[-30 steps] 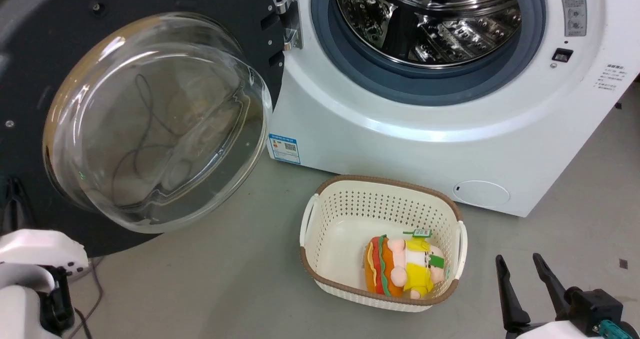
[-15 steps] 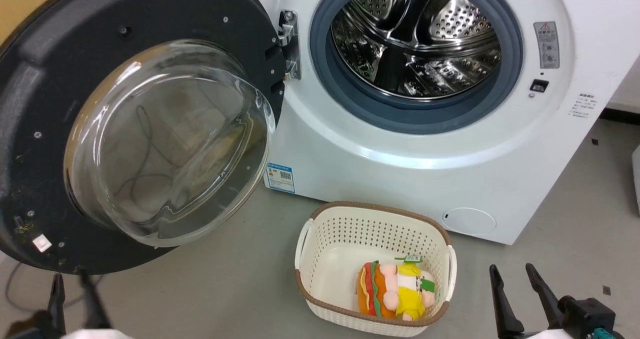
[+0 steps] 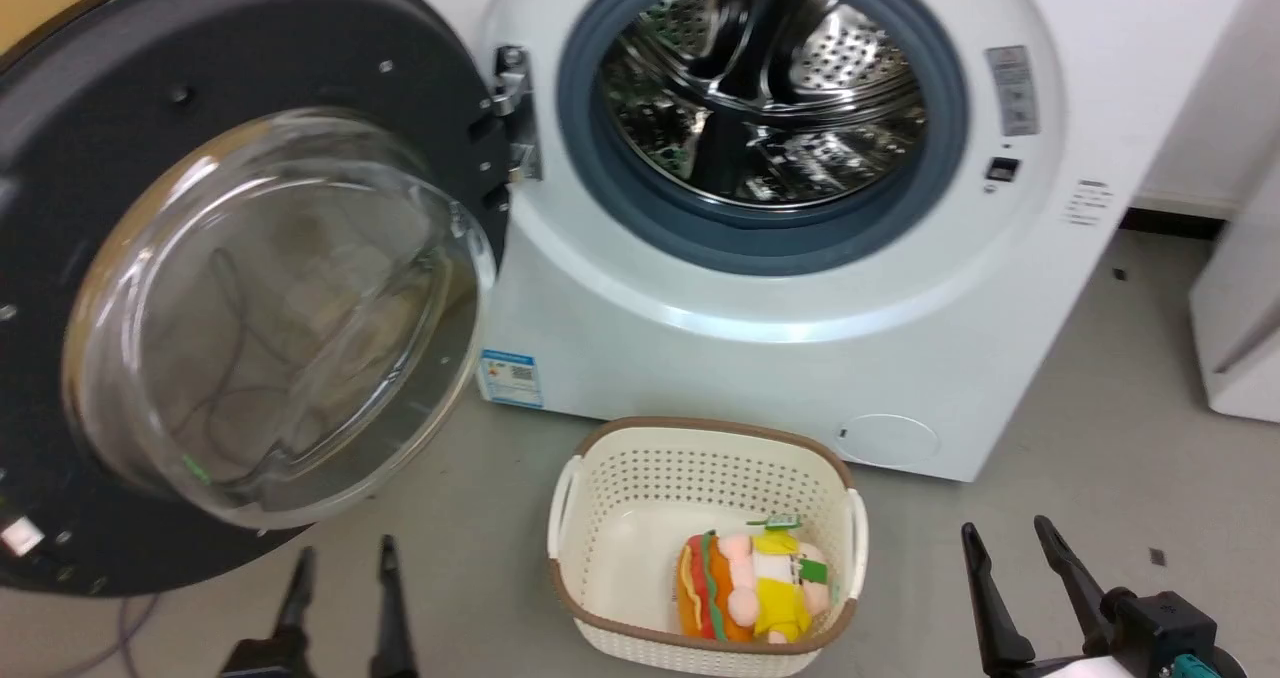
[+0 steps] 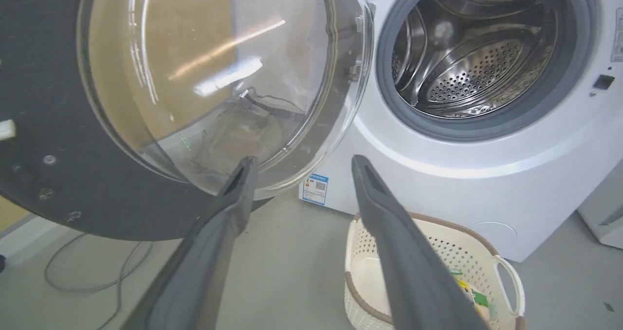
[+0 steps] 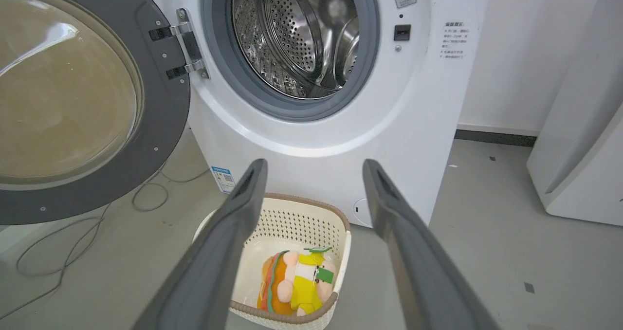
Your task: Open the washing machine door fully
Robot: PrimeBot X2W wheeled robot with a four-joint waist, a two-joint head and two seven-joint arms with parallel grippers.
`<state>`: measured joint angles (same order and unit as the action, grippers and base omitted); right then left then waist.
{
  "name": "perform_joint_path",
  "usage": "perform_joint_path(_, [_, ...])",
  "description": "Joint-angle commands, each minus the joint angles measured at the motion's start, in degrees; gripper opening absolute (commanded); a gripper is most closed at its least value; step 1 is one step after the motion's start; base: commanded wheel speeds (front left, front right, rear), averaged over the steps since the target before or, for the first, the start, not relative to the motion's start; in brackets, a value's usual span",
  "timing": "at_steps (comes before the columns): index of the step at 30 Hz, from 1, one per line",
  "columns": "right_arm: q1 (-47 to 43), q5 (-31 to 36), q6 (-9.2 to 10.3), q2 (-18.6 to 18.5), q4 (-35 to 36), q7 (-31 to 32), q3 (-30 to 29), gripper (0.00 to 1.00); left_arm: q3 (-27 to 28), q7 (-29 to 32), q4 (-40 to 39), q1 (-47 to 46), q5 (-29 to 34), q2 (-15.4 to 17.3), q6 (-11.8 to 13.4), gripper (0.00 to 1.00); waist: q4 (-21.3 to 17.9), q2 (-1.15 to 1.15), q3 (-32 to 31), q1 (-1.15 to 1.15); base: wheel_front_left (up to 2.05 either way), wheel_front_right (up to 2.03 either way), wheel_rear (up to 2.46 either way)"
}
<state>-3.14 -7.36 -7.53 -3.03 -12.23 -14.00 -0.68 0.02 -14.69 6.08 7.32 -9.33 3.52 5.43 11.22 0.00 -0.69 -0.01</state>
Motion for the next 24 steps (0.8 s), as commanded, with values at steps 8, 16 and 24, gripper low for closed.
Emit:
perform_joint_path(8, [-0.6,1.3,0.04,0.1,1.7,0.3,0.0,1.00,-4.5,-0.3,2.2,-2.5,2.1,-0.3,0.1,1.00,-6.9,0.00,-0.1,0.01,0.00,0.00,0.00])
perform_joint_path(16, [-1.5,3.3,0.04,0.1,2.7,1.4,0.6,1.00,-6.2,-0.3,3.6,-4.3,5.1,1.1,0.4,1.00,-10.7,0.00,0.0,0.01,0.00,0.00,0.00])
perform_joint_path(24, [-1.8,3.6,0.04,0.1,3.1,1.8,0.4,1.00,-6.5,-0.3,3.5,-4.5,5.0,1.5,0.4,1.00,-11.5,0.00,0.2,0.01,0.00,0.00,0.00])
